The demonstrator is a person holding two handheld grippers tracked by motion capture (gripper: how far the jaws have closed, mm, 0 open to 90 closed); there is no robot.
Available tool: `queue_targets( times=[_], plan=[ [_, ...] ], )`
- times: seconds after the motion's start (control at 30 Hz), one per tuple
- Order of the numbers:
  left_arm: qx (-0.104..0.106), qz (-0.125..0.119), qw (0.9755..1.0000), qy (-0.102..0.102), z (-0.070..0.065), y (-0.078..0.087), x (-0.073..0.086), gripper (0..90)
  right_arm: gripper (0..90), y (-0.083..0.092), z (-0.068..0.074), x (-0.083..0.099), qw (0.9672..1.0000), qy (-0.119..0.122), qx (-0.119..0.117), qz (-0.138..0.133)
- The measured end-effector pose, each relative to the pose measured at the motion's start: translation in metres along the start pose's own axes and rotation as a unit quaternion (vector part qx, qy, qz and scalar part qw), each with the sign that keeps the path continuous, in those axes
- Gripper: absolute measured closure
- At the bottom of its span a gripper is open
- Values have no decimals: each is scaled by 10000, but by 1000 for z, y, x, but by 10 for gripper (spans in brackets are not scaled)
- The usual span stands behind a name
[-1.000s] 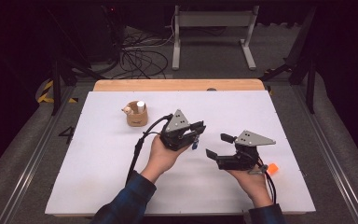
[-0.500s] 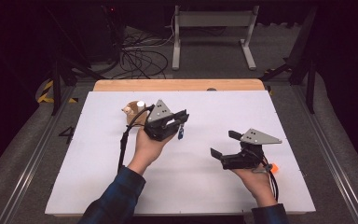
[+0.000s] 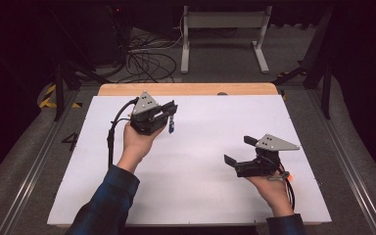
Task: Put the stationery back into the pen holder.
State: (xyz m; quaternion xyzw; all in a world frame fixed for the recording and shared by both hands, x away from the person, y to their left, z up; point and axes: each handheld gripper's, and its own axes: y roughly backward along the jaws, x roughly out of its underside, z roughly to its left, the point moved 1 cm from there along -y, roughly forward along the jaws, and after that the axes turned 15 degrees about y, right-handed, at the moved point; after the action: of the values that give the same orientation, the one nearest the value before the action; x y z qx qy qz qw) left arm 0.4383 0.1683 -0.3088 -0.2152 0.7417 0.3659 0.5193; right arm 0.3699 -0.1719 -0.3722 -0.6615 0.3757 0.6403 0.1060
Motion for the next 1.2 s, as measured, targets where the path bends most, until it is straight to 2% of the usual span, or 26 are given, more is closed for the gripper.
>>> queue_targets(
  times=[0.33,0.73,0.93,1.2],
  plan=[
    [-359,-92,9993,96,28,8,-6,799,0,2,-1,0,10000,-17,26,7],
    [-824,-253,9961,207,56,11,-12,799,0,2,-2,0,10000,6,48,-3],
    [-899,-359,9950,257,66,9,-11,798,0,3,-3,0,10000,-17,70,15],
    [-1000,-361,9941,191,68,7,-13,798,0,1,-2,1,10000,-12,33,44]
  ],
)
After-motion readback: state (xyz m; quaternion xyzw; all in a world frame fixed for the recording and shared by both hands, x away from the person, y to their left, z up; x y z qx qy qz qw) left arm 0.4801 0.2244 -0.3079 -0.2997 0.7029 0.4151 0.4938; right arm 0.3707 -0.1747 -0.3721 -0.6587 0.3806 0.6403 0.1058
